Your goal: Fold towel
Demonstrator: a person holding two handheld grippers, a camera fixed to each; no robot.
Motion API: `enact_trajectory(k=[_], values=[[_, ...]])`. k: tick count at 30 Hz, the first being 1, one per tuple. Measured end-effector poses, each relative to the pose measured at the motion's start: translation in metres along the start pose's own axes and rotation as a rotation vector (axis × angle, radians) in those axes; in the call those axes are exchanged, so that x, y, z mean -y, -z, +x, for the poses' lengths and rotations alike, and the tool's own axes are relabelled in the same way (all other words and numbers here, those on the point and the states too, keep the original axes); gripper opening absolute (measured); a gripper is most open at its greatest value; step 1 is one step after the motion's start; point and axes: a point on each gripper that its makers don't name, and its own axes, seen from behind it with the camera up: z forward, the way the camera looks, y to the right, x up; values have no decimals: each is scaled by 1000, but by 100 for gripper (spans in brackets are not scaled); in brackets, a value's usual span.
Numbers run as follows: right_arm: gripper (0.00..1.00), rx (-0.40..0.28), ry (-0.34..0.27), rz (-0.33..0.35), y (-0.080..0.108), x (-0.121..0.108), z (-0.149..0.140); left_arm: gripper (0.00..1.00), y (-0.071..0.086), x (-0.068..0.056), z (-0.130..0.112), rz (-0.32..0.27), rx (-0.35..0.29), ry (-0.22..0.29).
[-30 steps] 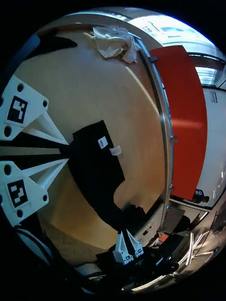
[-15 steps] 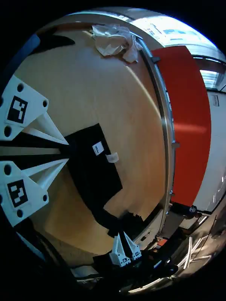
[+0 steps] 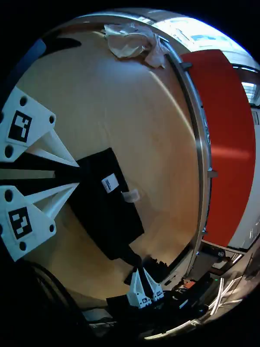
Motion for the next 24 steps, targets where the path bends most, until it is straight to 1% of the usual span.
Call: enact_trajectory(k=[6,11,17,24], values=[[13,21,-33,9,-23,-8,-6,9,-22,8,-4,3,26,-4],[13,33,-47,1,-37,-15,-9,9,-40,14,-4,4,37,-2],[13,24,-63,-21,-48,-22,-6,9,-55,21,1,17,30,10],[16,14,-89,-59,-62,-32,-1,14,-69,31,8,45,21,17]])
